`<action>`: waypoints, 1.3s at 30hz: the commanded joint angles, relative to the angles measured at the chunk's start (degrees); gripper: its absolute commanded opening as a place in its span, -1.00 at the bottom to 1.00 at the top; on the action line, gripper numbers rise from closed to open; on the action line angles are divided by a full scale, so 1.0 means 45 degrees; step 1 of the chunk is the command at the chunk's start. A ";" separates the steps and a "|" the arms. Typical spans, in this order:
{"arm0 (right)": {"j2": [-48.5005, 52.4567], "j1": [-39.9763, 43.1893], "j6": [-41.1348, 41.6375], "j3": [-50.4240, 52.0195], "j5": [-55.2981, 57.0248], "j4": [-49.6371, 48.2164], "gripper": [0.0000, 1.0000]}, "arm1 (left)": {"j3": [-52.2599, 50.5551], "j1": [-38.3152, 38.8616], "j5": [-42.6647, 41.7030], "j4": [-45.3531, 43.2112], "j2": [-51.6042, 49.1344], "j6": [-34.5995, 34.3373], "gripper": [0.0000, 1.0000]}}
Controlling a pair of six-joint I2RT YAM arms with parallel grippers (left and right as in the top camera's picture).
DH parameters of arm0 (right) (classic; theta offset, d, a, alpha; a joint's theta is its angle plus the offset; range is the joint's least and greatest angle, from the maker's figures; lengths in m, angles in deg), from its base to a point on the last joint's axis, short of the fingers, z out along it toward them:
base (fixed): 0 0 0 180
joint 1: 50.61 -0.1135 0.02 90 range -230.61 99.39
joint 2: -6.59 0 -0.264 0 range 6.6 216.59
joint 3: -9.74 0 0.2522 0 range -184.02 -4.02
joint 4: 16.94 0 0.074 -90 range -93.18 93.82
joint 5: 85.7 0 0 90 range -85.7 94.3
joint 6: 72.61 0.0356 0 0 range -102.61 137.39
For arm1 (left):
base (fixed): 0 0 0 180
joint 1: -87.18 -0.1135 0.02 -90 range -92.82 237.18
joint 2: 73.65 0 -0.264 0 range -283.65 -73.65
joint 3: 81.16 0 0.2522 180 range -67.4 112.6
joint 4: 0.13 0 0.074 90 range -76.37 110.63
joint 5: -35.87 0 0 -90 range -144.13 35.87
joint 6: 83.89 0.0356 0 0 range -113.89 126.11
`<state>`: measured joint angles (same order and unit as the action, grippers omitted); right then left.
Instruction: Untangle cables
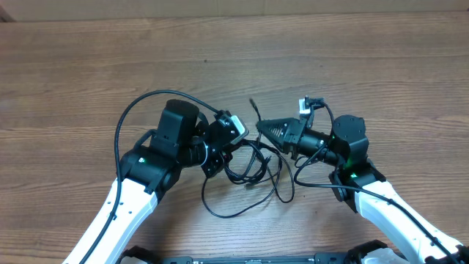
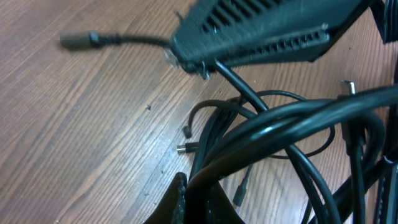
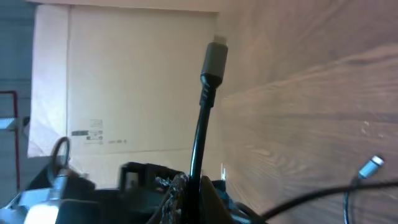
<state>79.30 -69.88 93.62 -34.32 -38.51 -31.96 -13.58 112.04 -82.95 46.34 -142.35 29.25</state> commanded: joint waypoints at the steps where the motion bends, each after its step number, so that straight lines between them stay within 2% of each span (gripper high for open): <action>1: -0.0078 0.0257 0.0078 -0.0092 0.0646 -0.0364 -0.92 | 0.0078 -0.0010 -0.0325 0.0631 -0.0053 0.0291 -0.92; 5: -0.0078 0.0447 0.0063 -0.0092 0.0646 -0.0287 -0.91 | 0.0078 -0.0010 0.0461 0.0971 -0.0053 0.0277 -0.91; 6: -0.0078 0.0457 0.0058 -0.0092 0.0651 -0.0238 -0.85 | 0.0078 -0.0010 0.0544 0.0986 -0.0053 0.0272 -0.92; 8: -0.0078 0.0466 0.0053 -0.0092 0.0646 -0.0039 -0.50 | 0.0078 -0.0010 0.0889 0.0981 -0.0053 0.0121 -0.91; 9: -0.0078 0.0466 0.0053 -0.0092 0.0646 0.0219 -0.17 | 0.0078 -0.0010 0.1200 0.0971 -0.0053 -0.0160 -0.91; 10: -0.0078 0.0466 0.0044 -0.0092 0.0646 0.0384 -0.08 | 0.0078 -0.0010 0.1389 0.0971 -0.0053 -0.0330 -0.92; 11: -0.0078 0.0466 -0.0058 -0.0092 0.0636 0.0699 0.11 | 0.0078 -0.0015 0.1831 0.0971 -0.0053 -0.0748 -0.91; 12: -0.0078 0.0466 -0.0291 -0.0092 0.0617 0.0947 0.24 | 0.0078 -0.0019 0.2283 0.0976 -0.0053 -0.1146 -0.92; 15: -0.0078 0.0466 -0.0568 -0.0092 0.0593 0.1559 0.35 | 0.0078 -0.0019 0.3444 0.0981 -0.0053 -0.2195 -0.92; 18: -0.0078 0.0466 -0.0563 -0.0092 0.0593 0.2025 0.37 | 0.0078 -0.0019 0.4843 0.0957 -0.0053 -0.3900 -0.91; 20: -0.0078 0.0437 -0.0559 -0.0092 0.0476 0.2307 0.38 | 0.0078 -0.0019 0.6101 0.0855 -0.0053 -0.6334 -0.92; 22: -0.0078 0.0437 -0.0563 -0.0092 0.0165 0.2385 0.39 | 0.0078 -0.0019 0.6713 0.0646 -0.0053 -0.7995 -0.92; 26: -0.0078 0.0437 -0.0578 -0.0092 -0.0282 0.2395 0.39 | 0.0078 -0.0019 0.7174 -0.0039 -0.0053 -1.0467 -0.92; 31: -0.0078 0.0301 -0.0607 -0.0092 -0.0325 0.2453 0.33 | 0.0078 -0.0019 0.7208 -0.0568 -0.0068 -1.5722 -0.92; 35: -0.0078 -0.0131 -0.0607 -0.0092 -0.0311 0.2161 0.14 | 0.0073 -0.0019 0.7198 -0.0559 -0.0316 -1.7510 -0.92; 39: -0.0078 -0.0301 -0.0685 -0.0092 0.0019 0.1452 0.04 | 0.0073 -0.0015 0.6737 -0.0559 -0.0831 -1.8132 -0.91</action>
<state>79.30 -70.71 91.11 -34.35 -39.30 -24.42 -13.58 112.04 -51.74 44.22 -144.50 -45.98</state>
